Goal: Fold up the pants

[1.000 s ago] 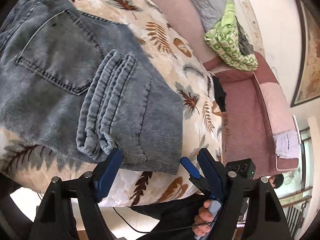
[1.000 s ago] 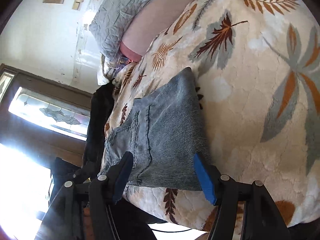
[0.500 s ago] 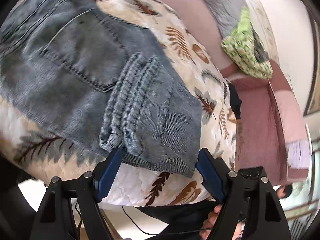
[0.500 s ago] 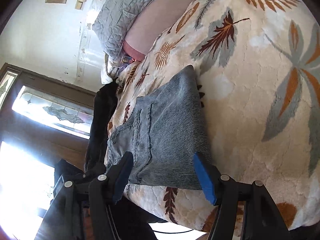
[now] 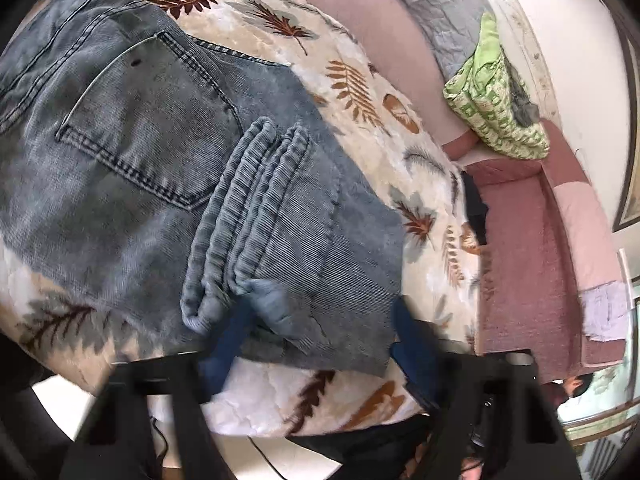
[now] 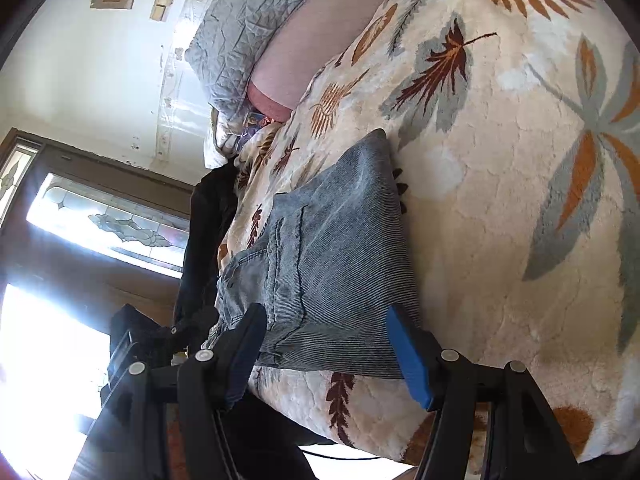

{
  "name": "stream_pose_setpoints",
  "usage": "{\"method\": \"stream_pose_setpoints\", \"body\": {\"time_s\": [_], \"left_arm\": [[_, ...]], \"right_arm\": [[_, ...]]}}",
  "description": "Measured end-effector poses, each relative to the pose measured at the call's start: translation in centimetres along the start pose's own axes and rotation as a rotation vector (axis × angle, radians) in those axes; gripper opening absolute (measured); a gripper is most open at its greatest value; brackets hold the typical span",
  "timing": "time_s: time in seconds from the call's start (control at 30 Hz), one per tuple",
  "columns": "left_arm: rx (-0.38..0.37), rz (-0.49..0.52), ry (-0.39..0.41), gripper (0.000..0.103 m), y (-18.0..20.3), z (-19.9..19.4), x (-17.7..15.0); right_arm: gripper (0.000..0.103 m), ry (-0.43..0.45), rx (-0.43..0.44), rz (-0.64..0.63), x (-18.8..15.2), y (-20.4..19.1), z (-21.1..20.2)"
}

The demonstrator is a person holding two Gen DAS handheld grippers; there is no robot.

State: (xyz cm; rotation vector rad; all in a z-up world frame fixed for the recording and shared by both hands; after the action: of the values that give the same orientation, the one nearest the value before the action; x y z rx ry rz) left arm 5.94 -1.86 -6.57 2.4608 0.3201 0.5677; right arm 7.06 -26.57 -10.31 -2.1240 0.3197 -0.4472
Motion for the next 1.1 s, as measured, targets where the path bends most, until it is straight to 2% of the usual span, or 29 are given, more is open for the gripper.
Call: {"method": "stream_pose_setpoints", "body": {"time_s": [0.03,0.07,0.23,0.3,0.4,0.5,0.57,0.6,0.63,0.67,0.73,0.8,0.9,0.93,0.97,1.0,1.03,1.1], "left_arm": [[0.03,-0.005,-0.023,0.008,-0.5,0.4,-0.1],[0.038,-0.018,-0.028,0.012,-1.0,0.6,-0.2],[0.159,0.091,0.041,0.006,-1.0,-1.7,-1.4],[0.195,0.125,0.04,0.006,-1.3,-1.6,-1.8],[0.207,0.103,-0.001,0.006,-2.9,-0.4,-2.2],[0.196,0.107,-0.001,0.006,-3.3,-0.4,-2.3],[0.185,0.106,-0.008,0.006,-3.7,-0.5,-2.3],[0.183,0.109,-0.012,0.005,-3.8,-0.5,-2.3],[0.183,0.115,-0.015,0.005,-4.0,-0.7,-2.5],[0.181,0.119,-0.018,0.005,-4.0,-0.7,-2.5],[0.177,0.121,-0.024,0.005,-3.9,-0.7,-2.6],[0.165,0.121,-0.026,0.005,-3.9,-0.7,-2.5],[0.166,0.13,-0.024,0.005,-3.7,-0.7,-2.7],[0.171,0.135,-0.021,0.005,-3.6,-0.6,-2.7],[0.174,0.138,-0.02,0.005,-3.5,-0.6,-2.7],[0.175,0.139,-0.019,0.005,-3.4,-0.6,-2.8],[0.175,0.143,-0.021,0.006,-3.3,-0.7,-2.8],[0.176,0.15,-0.026,0.005,-2.9,-0.9,-2.8]], "right_arm": [[0.066,0.0,-0.003,-0.003,0.0,0.0,0.0],[0.066,0.001,-0.007,-0.008,0.0,-0.1,0.0],[0.066,0.035,-0.047,-0.041,0.5,-1.2,-0.8],[0.066,0.037,-0.047,-0.068,0.9,-2.5,-0.7],[0.066,0.028,-0.034,-0.11,2.2,-5.1,0.1],[0.073,-0.002,0.005,-0.109,4.4,-7.2,2.1],[0.076,-0.065,0.033,-0.038,6.3,-6.7,4.8],[0.077,-0.109,-0.003,-0.028,7.2,-5.5,6.7],[0.078,-0.138,-0.111,-0.004,7.7,-3.4,8.5],[0.072,-0.159,-0.18,0.054,7.9,-1.2,9.6],[0.07,-0.133,-0.111,0.125,8.3,-0.6,8.9],[0.071,-0.111,-0.12,0.095,7.9,-1.9,7.3],[0.073,-0.102,-0.024,0.018,5.3,-4.6,4.2],[0.078,-0.105,-0.015,0.012,4.4,-4.5,3.8],[0.083,-0.118,-0.037,0.005,3.2,-3.9,3.8],[0.084,-0.171,-0.114,0.0,1.6,-2.2,4.9],[0.083,-0.198,-0.134,0.002,0.7,-0.7,5.6],[0.082,-0.149,-0.093,-0.009,0.6,-0.9,4.5]]}}
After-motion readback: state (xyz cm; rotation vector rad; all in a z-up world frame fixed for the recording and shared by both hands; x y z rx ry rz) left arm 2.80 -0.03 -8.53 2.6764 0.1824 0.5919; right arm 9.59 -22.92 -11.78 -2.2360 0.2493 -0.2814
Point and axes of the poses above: each gripper's, at about its wrist camera, not at the fingertips, and z roughly the way its jaws point, y to its right, x to its top, the point moved 6 cm from there along z, roughly the way its jaws point, and after that the axes turned 9 degrees about z, right-handed, at the moved point
